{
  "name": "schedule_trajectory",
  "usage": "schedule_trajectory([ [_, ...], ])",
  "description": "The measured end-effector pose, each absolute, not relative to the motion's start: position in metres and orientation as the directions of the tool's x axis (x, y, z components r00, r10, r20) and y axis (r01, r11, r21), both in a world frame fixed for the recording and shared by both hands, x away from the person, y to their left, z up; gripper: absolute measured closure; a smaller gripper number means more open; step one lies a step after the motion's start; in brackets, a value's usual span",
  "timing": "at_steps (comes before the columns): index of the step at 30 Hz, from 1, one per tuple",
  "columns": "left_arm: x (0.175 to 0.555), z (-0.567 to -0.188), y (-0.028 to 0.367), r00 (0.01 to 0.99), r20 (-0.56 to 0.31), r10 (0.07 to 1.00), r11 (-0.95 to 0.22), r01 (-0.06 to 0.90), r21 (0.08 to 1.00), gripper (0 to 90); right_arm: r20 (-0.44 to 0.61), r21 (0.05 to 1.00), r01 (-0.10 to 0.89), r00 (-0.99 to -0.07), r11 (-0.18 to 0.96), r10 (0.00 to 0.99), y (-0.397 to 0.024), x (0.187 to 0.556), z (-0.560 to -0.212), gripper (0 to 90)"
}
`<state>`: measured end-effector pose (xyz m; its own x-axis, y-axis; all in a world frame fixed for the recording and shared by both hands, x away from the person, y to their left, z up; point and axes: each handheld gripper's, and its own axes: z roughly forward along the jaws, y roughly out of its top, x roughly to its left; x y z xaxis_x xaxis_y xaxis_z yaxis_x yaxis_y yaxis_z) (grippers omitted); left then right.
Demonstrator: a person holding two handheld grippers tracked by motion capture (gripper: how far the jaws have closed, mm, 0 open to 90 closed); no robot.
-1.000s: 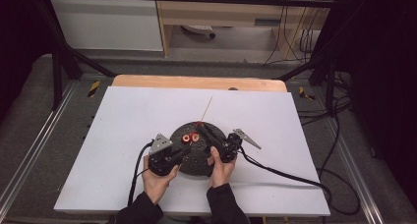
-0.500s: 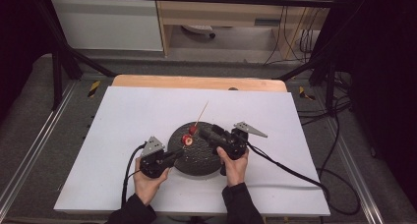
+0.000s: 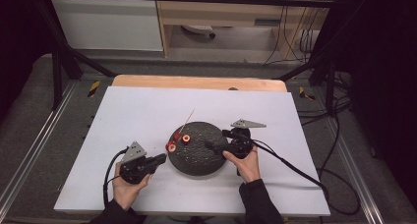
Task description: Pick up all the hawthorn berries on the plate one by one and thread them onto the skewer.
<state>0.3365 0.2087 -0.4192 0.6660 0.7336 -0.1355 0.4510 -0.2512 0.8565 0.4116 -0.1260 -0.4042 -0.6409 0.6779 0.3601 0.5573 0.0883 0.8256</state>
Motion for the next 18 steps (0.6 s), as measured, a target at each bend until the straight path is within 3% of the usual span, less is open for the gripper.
schedule_trajectory([
  [18,0.319,-0.436,0.252,0.661,-0.104,0.743,-0.312,0.479,0.82,88.1,0.233,0.733,0.583,-0.699,0.351,0.676,-0.108,0.421,-0.394,3.6],
])
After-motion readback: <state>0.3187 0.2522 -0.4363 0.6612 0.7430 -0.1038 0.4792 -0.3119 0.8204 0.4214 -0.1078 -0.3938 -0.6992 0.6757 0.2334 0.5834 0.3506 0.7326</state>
